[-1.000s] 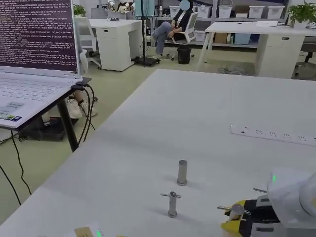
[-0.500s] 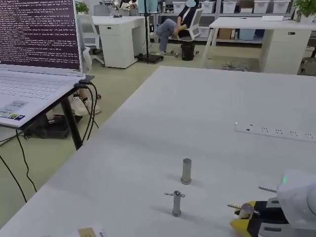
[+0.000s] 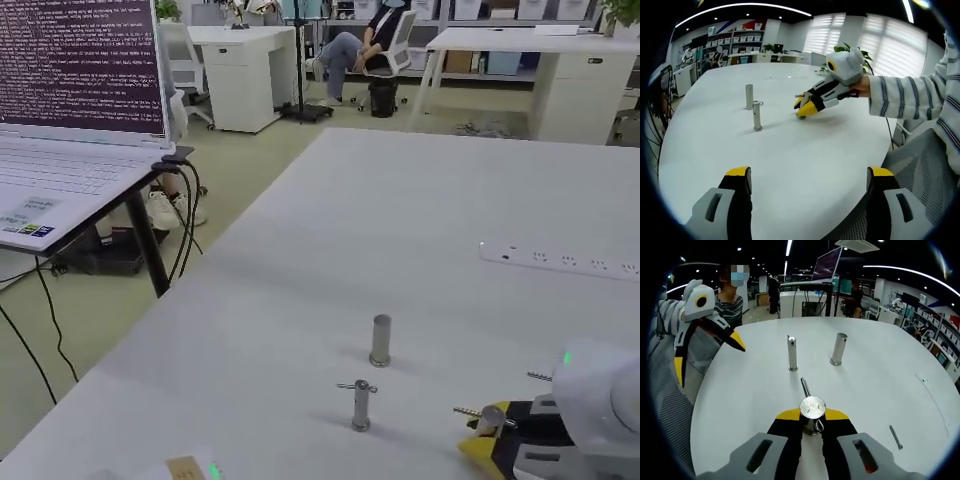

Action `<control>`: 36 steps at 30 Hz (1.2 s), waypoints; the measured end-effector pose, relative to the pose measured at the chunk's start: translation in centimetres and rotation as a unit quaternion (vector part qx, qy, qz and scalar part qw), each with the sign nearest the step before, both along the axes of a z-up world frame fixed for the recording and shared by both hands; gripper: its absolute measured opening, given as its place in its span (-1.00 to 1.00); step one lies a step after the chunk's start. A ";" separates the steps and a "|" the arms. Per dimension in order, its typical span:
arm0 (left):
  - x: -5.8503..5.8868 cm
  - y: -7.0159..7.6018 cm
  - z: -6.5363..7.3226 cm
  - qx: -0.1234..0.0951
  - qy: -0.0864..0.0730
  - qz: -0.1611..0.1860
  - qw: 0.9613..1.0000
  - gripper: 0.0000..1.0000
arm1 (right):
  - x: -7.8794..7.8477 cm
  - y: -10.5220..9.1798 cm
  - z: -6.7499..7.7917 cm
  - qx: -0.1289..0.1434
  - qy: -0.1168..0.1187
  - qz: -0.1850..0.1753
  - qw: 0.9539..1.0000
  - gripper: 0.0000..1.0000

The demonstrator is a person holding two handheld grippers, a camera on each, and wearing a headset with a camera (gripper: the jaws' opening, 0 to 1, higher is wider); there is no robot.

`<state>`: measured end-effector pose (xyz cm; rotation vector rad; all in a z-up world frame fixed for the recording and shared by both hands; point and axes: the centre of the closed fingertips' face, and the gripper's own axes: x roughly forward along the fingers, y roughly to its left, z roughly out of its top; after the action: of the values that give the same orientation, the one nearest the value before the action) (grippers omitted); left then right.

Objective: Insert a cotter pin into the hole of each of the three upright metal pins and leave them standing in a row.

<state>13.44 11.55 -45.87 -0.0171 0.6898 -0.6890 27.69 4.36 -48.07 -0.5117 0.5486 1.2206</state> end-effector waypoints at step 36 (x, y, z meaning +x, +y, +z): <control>1.1 0.0 1.6 -0.019 -0.020 0.007 1.000 0.87 | -1.7 -1.3 4.1 0.058 -0.008 -0.034 0.998 -0.05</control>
<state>14.50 11.53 -44.32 -0.0428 0.6373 -0.6868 25.98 3.02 -43.93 -0.4017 0.4745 1.1742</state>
